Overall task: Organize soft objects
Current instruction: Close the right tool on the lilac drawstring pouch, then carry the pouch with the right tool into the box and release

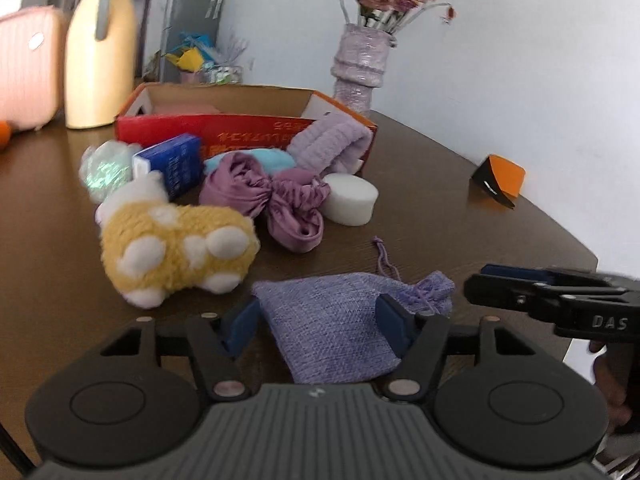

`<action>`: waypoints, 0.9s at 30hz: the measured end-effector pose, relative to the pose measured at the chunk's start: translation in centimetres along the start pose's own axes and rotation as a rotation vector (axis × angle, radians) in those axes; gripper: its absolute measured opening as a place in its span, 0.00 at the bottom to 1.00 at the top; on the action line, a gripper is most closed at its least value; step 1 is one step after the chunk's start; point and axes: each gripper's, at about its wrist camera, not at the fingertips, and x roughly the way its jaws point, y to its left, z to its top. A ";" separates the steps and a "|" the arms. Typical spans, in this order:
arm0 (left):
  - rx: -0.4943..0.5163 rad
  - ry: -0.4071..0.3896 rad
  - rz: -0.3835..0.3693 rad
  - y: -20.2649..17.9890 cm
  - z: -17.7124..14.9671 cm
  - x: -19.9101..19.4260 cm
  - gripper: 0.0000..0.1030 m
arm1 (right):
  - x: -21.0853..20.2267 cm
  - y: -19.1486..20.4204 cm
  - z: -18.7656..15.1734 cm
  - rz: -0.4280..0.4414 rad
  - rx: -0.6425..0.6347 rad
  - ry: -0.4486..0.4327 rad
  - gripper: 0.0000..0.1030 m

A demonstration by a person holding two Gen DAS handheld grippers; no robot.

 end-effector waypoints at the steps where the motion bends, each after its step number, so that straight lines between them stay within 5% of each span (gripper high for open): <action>1: -0.013 0.003 0.005 0.2 -0.1 -0.2 0.64 | 0.0 -0.1 -0.1 0.037 0.039 -0.012 0.49; 5: -0.075 0.007 0.004 1.0 -0.5 -0.6 0.57 | 1.5 0.3 -0.3 0.076 0.110 -0.005 0.46; 7: -0.088 0.016 -0.035 1.2 -0.7 -0.6 0.30 | 2.8 0.5 -0.6 0.077 0.131 0.025 0.34; 9: -0.076 0.017 -0.069 1.0 -1.0 -0.7 0.22 | 3.7 0.6 -0.9 0.089 0.151 0.043 0.25; 15: -0.039 0.009 -0.104 -0.4 -1.3 -1.0 0.14 | 3.9 1.4 -1.1 0.093 0.150 0.028 0.15; 27: 0.024 0.000 -0.143 -2.5 -0.7 -0.2 0.12 | 1.8 0.2 -1.1 -0.015 0.136 -0.019 0.13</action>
